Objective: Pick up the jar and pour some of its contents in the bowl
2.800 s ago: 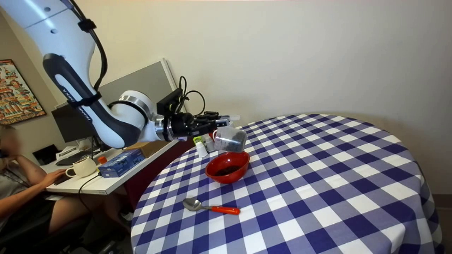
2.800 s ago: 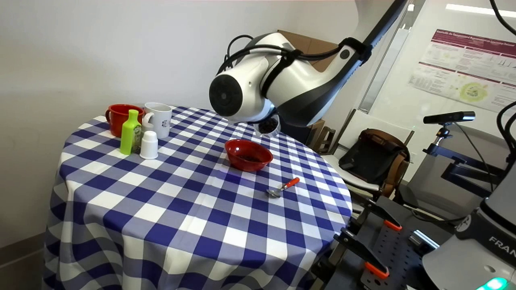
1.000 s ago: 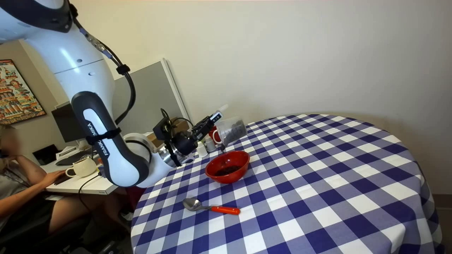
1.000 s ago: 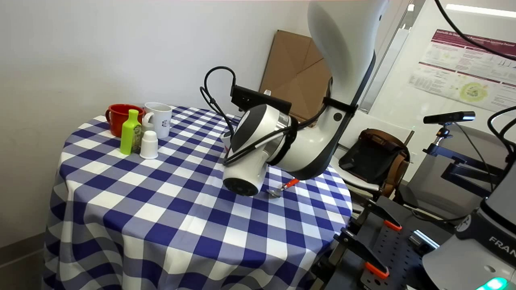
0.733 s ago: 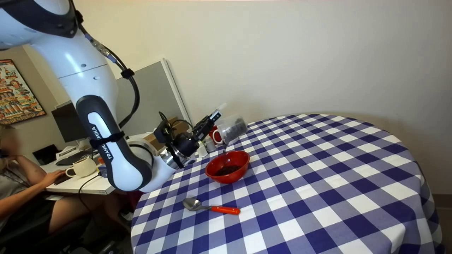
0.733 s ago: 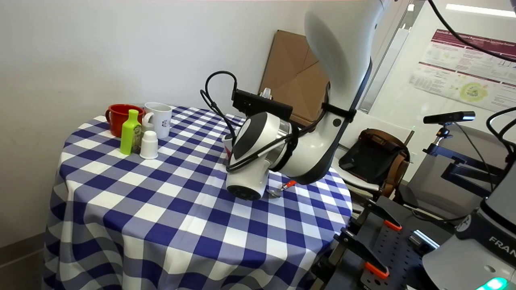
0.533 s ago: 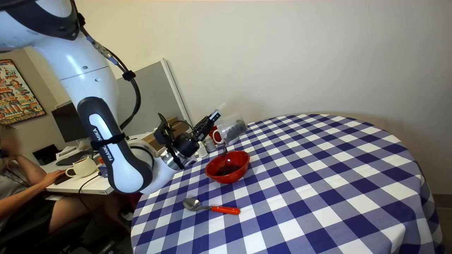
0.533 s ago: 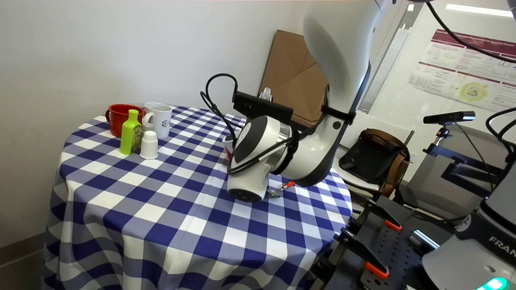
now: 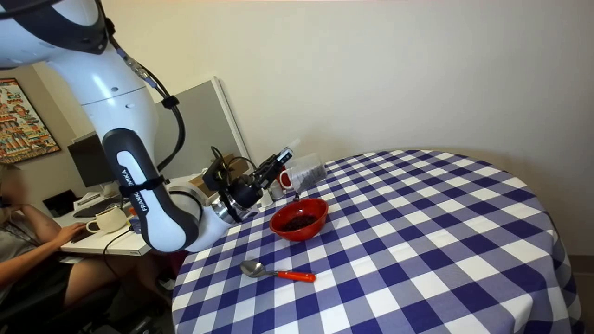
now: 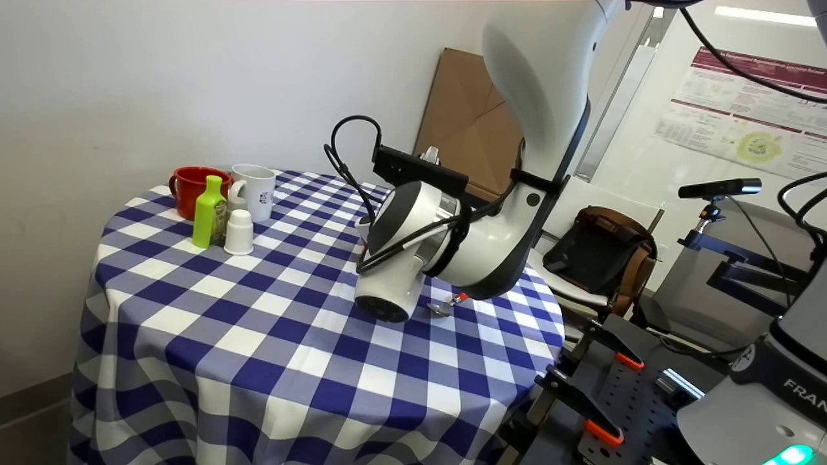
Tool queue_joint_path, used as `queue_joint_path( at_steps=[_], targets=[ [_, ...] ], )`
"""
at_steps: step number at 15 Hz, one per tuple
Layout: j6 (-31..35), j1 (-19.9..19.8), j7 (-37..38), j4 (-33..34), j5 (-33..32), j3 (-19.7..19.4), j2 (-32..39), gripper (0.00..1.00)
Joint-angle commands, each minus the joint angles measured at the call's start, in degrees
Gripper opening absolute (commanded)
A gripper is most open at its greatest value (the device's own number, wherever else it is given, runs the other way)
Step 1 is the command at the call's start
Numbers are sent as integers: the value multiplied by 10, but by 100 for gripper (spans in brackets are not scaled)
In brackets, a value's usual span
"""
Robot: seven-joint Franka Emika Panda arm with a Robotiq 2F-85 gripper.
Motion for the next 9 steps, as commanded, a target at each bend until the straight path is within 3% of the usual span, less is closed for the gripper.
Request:
queue_joint_path(
  at_steps=[1,9],
  targets=[
    [22,-20,0,36,55,22,1,8],
    [74,-44,41,135,222,51,0,8]
  ],
)
